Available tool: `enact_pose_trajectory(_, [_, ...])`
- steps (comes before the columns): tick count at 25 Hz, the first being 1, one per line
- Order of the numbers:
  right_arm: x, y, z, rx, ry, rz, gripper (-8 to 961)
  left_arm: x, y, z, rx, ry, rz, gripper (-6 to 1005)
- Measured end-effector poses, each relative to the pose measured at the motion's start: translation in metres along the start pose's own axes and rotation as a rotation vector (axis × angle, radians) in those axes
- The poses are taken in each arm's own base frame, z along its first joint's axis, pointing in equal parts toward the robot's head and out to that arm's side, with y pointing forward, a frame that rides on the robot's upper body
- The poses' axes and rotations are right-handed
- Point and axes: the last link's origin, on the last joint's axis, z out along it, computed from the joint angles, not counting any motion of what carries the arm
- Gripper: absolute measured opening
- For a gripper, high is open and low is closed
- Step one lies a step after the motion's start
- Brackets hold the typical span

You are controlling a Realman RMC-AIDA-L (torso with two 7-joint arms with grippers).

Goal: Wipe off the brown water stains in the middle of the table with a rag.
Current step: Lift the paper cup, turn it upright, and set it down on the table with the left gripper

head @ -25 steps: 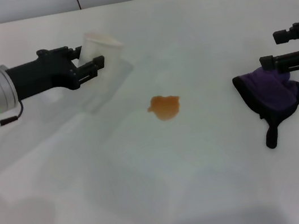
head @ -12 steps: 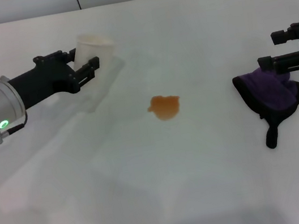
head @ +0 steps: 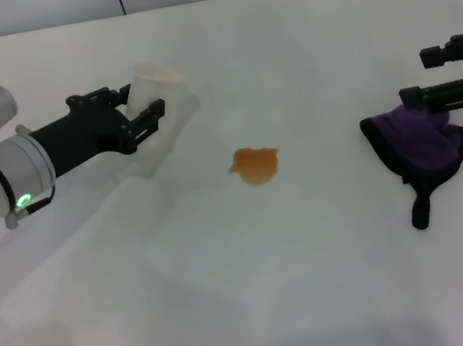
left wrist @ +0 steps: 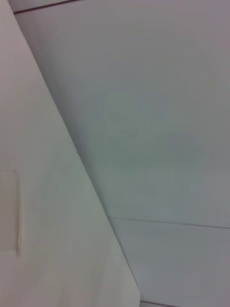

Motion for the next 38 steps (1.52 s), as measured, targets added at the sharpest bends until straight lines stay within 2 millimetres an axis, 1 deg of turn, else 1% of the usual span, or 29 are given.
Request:
enact_pose_trajectory(4, [0.000, 0.000, 0.000, 0.000, 0.000, -0.001, 771, -0.004, 0.002, -0.001, 0.001, -0.004, 0.013, 490])
enact_pose_trajectory(8, [0.000, 0.000, 0.000, 0.000, 0.000, -0.003, 771, -0.010, 0.008, -0.002, -0.007, -0.002, 0.028, 489])
enact_pose_trajectory(17, [-0.002, 0.000, -0.001, 0.001, -0.001, -0.010, 771, -0.018, 0.010, -0.006, 0.002, -0.004, 0.059, 490])
enact_pose_trajectory(27, [-0.006, 0.000, 0.000, 0.000, -0.003, -0.018, 770, -0.033, 0.022, -0.003, 0.008, -0.029, 0.106, 501])
enact_pose_trajectory(35, [-0.009, -0.001, -0.001, 0.004, 0.001, -0.032, 770, -0.038, 0.024, -0.007, 0.013, -0.026, 0.102, 521])
enact_pose_trajectory(38, [-0.011, -0.001, -0.001, 0.009, 0.001, -0.041, 771, -0.038, 0.027, -0.006, 0.004, -0.017, 0.094, 535])
